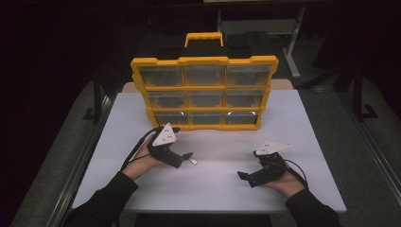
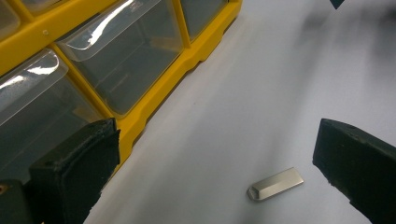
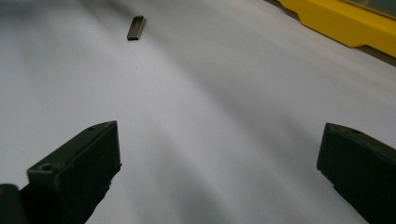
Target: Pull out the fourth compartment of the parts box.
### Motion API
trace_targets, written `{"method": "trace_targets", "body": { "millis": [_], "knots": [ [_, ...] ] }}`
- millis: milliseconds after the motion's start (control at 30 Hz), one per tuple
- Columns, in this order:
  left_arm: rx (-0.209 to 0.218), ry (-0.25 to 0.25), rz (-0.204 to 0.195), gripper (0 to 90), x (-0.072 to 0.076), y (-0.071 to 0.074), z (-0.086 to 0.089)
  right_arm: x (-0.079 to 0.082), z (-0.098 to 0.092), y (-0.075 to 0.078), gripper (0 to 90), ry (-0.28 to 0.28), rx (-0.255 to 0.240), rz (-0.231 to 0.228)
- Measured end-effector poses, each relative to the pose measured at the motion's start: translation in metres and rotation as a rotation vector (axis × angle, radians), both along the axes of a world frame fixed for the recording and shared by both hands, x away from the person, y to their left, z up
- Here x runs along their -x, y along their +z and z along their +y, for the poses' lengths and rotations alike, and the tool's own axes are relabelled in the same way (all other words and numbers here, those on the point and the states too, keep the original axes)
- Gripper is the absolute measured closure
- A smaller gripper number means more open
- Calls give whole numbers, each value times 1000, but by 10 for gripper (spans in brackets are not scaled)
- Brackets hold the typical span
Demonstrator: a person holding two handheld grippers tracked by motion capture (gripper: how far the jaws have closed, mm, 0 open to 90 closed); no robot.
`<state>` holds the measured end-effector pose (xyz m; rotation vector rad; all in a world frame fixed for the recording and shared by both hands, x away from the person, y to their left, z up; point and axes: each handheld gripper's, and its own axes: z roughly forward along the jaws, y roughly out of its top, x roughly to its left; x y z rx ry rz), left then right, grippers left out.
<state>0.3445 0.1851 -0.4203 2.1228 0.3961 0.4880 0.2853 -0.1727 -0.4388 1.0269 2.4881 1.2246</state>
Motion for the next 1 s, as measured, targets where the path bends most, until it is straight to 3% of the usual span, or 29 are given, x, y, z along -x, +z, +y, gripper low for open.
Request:
{"method": "trace_targets", "body": {
  "millis": [700, 1000],
  "knots": [
    [-37, 3, -63, 3, 3, 0, 3, 0, 0, 0, 0, 2, 3, -2],
    [-63, 8, -115, 3, 5, 0, 4, 0, 0, 0, 0, 0, 5, -4]
  ]
}}
